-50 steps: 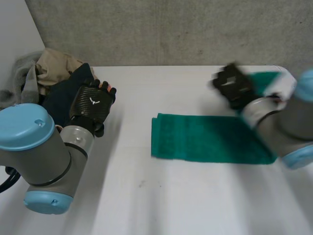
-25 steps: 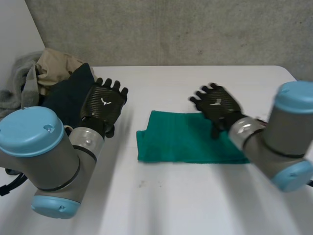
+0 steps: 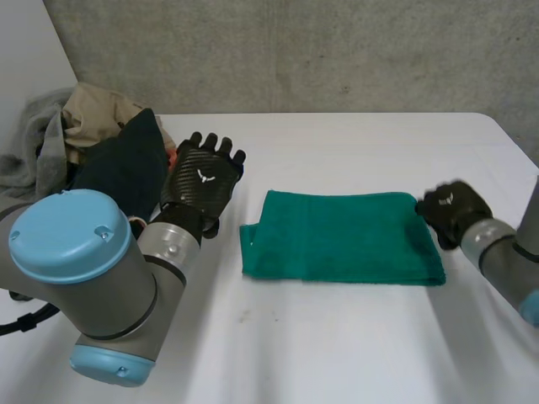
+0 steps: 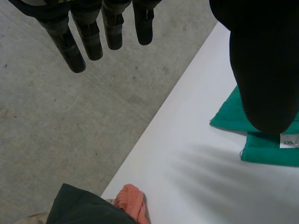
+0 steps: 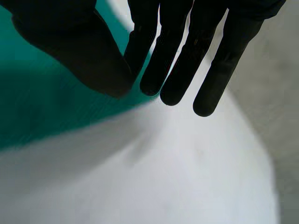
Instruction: Fold the laundry.
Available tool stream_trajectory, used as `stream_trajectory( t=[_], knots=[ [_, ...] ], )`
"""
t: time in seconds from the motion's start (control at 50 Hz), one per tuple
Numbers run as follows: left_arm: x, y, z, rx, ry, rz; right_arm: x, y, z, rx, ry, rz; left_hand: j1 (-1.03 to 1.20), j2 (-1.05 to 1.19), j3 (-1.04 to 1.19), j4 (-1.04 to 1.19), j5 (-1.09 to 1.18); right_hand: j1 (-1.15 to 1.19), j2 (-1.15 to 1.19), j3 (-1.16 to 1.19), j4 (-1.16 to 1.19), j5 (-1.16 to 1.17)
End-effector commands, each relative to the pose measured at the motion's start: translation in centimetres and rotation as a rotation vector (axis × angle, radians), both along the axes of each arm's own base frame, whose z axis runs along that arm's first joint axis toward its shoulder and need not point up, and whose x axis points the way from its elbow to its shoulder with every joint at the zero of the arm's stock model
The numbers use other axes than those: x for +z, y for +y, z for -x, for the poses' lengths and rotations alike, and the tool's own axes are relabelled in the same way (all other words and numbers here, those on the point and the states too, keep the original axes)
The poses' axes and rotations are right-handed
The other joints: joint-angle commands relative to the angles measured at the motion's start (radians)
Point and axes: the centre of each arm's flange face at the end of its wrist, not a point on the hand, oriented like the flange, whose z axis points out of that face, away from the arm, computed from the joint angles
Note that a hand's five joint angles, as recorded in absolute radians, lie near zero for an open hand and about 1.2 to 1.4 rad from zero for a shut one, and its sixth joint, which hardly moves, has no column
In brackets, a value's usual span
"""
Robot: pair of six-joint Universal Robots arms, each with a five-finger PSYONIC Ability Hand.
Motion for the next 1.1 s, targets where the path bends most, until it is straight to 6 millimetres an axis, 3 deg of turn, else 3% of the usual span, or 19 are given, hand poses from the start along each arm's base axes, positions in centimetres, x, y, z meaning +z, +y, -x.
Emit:
stream_trajectory(
  t=[0.02, 0.12, 0.16, 0.2, 0.22, 0.24, 0.26, 0.32, 0.38, 0.58, 0.8, 0.82, 0.86, 0.9, 1.0, 1.06, 1.1],
  knots=[
    [0.6, 0.3, -0.3, 0.006, 0.008, 0.01, 3.7, 3.5, -6.9, 0.201, -0.064, 0.139, -0.019, -0.03, -0.036, -0.029, -0.049, 0.268, 0.216, 0.201, 0.195, 0.207],
    [0.3, 0.3, -0.6, 0.014, 0.001, 0.002, 1.8, 7.2, -12.0, 0.427, -0.093, 0.088, -0.016, -0.027, -0.033, -0.026, -0.046, 0.268, 0.216, 0.201, 0.195, 0.207],
    [0.0, 0.4, -0.8, 0.018, -0.005, -0.009, 0.9, 8.3, -13.2, 0.478, -0.088, 0.057, -0.016, -0.027, -0.033, -0.026, -0.046, 0.268, 0.216, 0.201, 0.195, 0.207],
    [-0.2, 0.5, -0.9, 0.018, -0.009, -0.017, 0.5, 8.3, -13.2, 0.46, -0.091, 0.046, -0.016, -0.027, -0.033, -0.026, -0.046, 0.268, 0.216, 0.201, 0.195, 0.207],
    [-0.3, 0.5, -1.0, 0.02, -0.008, -0.021, 0.4, 8.1, -12.9, 0.437, -0.094, 0.041, -0.016, -0.027, -0.033, -0.026, -0.046, 0.063, 0.01, -0.004, -0.01, 0.002],
    [-0.3, 0.7, -1.1, 0.02, -0.003, -0.027, 0.4, 7.4, -12.1, 0.364, -0.113, 0.032, -0.016, -0.027, -0.033, -0.026, -0.046, -0.349, -0.401, -0.416, -0.422, -0.41],
    [-0.2, 0.7, -1.2, 0.02, 0.002, -0.03, 0.4, 6.8, -11.4, 0.311, -0.128, 0.025, -0.016, -0.027, -0.033, -0.026, -0.046, -0.46, -0.513, -0.527, -0.534, -0.522],
    [-0.2, 0.8, -1.4, 0.021, 0.033, -0.051, 1.1, 3.5, -7.2, 0.083, -0.203, 0.009, -0.019, -0.03, -0.036, -0.029, -0.049, -0.535, -0.587, -0.602, -0.608, -0.596],
    [-0.2, 0.8, -1.4, 0.019, 0.068, -0.07, 2.1, 1.9, -3.4, -0.019, -0.244, -0.01, -0.016, -0.027, -0.033, -0.026, -0.046, -0.576, -0.628, -0.643, -0.649, -0.637],
    [-0.1, 1.1, -1.2, 0.007, 0.104, -0.087, -1.3, 2.8, 1.6, -0.041, -0.264, -0.237, -0.016, -0.027, -0.033, -0.026, -0.046, -0.585, -0.638, -0.652, -0.658, -0.646],
    [-0.4, 1.0, -1.1, 0.008, 0.1, -0.094, -3.1, 2.1, 2.4, -0.059, -0.226, -0.251, -0.016, -0.027, -0.033, -0.026, -0.046, -0.45, -0.503, -0.517, -0.523, -0.512],
    [-0.4, 1.0, -1.1, 0.008, 0.1, -0.094, -3.3, 2.1, 2.4, -0.058, -0.22, -0.251, -0.016, -0.027, -0.033, -0.026, -0.046, -0.366, -0.418, -0.433, -0.439, -0.427],
    [-0.4, 1.1, -1.2, 0.008, 0.1, -0.094, -3.2, 1.8, 2.6, -0.07, -0.213, -0.242, -0.016, -0.027, -0.033, -0.026, -0.046, 0.211, 0.159, 0.144, 0.138, 0.15],
    [-0.3, 1.1, -1.2, 0.008, 0.1, -0.092, -3.1, 1.7, 2.8, -0.082, -0.213, -0.232, -0.016, -0.027, -0.033, -0.026, -0.046, 0.268, 0.216, 0.201, 0.195, 0.207],
    [-0.2, 1.1, -1.2, 0.008, 0.102, -0.09, -1.8, 0.4, 3.1, -0.115, -0.179, -0.104, -0.016, -0.027, -0.033, -0.026, -0.046, 0.268, 0.216, 0.201, 0.195, 0.207],
    [0.0, 1.2, -1.3, 0.009, 0.105, -0.086, -0.4, 0.1, 2.6, -0.097, -0.147, -0.044, -0.016, -0.027, -0.033, -0.026, -0.046, 0.268, 0.216, 0.201, 0.195, 0.207],
    [0.1, 1.1, -1.3, 0.01, 0.108, -0.082, 0.8, 0.2, 1.1, -0.038, -0.101, 0.016, -0.016, -0.027, -0.033, -0.026, -0.046, 0.268, 0.216, 0.201, 0.195, 0.207]
  ],
)
